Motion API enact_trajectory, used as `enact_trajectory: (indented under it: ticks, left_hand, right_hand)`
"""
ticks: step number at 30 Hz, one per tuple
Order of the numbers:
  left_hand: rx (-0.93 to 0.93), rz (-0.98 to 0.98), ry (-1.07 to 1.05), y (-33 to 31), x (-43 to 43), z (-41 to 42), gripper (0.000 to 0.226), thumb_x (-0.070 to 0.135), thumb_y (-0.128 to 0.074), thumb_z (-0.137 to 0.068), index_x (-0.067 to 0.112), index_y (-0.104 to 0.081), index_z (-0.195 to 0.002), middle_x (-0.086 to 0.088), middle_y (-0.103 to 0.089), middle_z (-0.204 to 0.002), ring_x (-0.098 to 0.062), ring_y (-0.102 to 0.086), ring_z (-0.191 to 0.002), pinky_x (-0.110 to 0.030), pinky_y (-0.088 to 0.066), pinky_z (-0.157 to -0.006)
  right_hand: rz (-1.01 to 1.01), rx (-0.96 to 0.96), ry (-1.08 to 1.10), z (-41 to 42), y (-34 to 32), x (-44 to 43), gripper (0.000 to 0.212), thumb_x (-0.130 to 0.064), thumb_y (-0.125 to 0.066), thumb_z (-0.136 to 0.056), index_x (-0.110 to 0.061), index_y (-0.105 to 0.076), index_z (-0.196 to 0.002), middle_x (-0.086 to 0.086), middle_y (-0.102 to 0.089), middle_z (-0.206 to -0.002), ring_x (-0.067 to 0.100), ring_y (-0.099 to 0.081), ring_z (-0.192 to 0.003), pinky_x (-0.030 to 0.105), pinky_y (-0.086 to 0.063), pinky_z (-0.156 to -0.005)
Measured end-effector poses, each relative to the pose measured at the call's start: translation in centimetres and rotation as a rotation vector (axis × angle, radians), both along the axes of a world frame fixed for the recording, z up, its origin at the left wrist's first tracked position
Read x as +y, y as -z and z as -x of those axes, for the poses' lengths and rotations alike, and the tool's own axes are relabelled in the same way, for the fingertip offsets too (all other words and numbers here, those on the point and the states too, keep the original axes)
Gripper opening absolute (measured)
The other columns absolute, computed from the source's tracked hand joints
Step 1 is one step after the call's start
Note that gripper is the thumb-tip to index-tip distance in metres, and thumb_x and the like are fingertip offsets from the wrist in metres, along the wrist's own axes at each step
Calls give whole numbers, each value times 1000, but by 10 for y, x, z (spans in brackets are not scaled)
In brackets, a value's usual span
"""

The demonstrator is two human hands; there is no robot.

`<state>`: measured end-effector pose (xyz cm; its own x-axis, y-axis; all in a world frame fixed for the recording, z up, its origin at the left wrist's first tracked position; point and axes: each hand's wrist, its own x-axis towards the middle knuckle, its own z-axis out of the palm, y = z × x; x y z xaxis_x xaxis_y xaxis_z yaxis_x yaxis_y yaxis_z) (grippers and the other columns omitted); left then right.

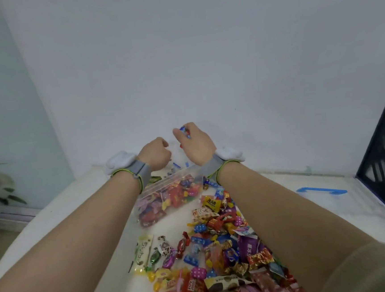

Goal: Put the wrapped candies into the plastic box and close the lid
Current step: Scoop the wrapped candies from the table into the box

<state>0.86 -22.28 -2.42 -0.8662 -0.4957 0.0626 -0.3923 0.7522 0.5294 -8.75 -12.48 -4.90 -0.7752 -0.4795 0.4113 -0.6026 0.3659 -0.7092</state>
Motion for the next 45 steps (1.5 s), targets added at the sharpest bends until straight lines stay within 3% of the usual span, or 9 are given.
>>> enact_trajectory:
  ticks: [3, 6, 11, 19, 24, 27, 33, 36, 45]
  left_hand:
    - [-81, -41, -5, 9, -10, -8, 51, 21, -50, -98, 8, -43, -147, -14, -49, -147, -31, -49, -133, -34, -40, -107]
    - [78, -36, -109, 8, -9, -11, 45, 14, -45, -96, 11, -56, -139, -9, -52, -147, -29, -46, -136, -33, -37, -110]
    - [319, 131, -43, -5, 35, -11, 41, 13, -39, -95, 16, -61, -130, -4, -61, -136, -26, -53, -127, -35, -43, -105]
    - [294, 434, 212, 13, 78, 1, 38, 10, -36, -99, 17, -58, -130, -1, -58, -134, -20, -49, -125, -37, -41, -103]
    - [308, 591, 396, 24, 95, 9, 37, 9, -43, -96, 18, -58, -128, 2, -56, -134, -16, -44, -129, -30, -35, -104]
    - [228, 486, 432, 34, 113, 23, 41, 3, -48, -92, 17, -55, -131, 0, -53, -135, -18, -47, -124, -32, -41, -99]
    - [41, 163, 310, 71, 144, 55, 50, 9, -56, -92, 13, -45, -140, -8, -48, -142, -26, -50, -126, -32, -42, -93]
    - [-33, 212, 214, 89, 147, 64, 50, 27, -57, -95, 9, -45, -140, -13, -48, -142, -29, -46, -132, -38, -39, -107]
    - [-124, 340, -1, 119, 145, 76, 51, 22, -41, -99, 8, -34, -148, -17, -33, -154, -32, -30, -142, -42, -18, -119]
  right_hand:
    - [-111, 61, -95, 3, 7, -13, 48, -50, -37, -92, -9, -61, -84, 8, -65, -75, 24, -62, -70, 35, -43, -63]
    - [-61, 121, -111, 5, 7, -10, 49, -49, -37, -91, -14, -65, -71, 4, -67, -73, 12, -58, -63, 35, -41, -63]
    - [217, 90, 128, 16, 24, 39, 33, -42, -40, -89, -29, -71, -91, -8, -68, -106, 8, -57, -93, 23, -39, -76]
    - [-680, 68, 176, 56, 102, 111, 52, -46, -46, -91, -31, -44, -141, -5, -42, -148, 23, -36, -135, 37, -30, -109]
    - [-652, 51, 214, 53, 113, 111, 52, -61, -45, -85, -40, -49, -132, -7, -42, -140, 22, -38, -128, 42, -31, -105]
    - [-650, 93, 191, 46, 106, 119, 38, -49, -46, -92, -33, -56, -124, 0, -46, -134, 24, -41, -123, 41, -40, -99]
    - [-812, 5, 91, 40, 73, 135, 25, -22, -56, -89, -21, -64, -113, 8, -63, -117, 25, -62, -106, 30, -48, -86]
    - [-878, -57, 74, 41, 63, 144, 33, -17, -63, -85, -20, -65, -118, 1, -63, -120, 21, -61, -109, 26, -46, -84]
    - [-883, -39, 171, 39, 71, 145, 30, -25, -56, -91, -15, -67, -116, 4, -65, -122, 21, -60, -112, 30, -44, -100]
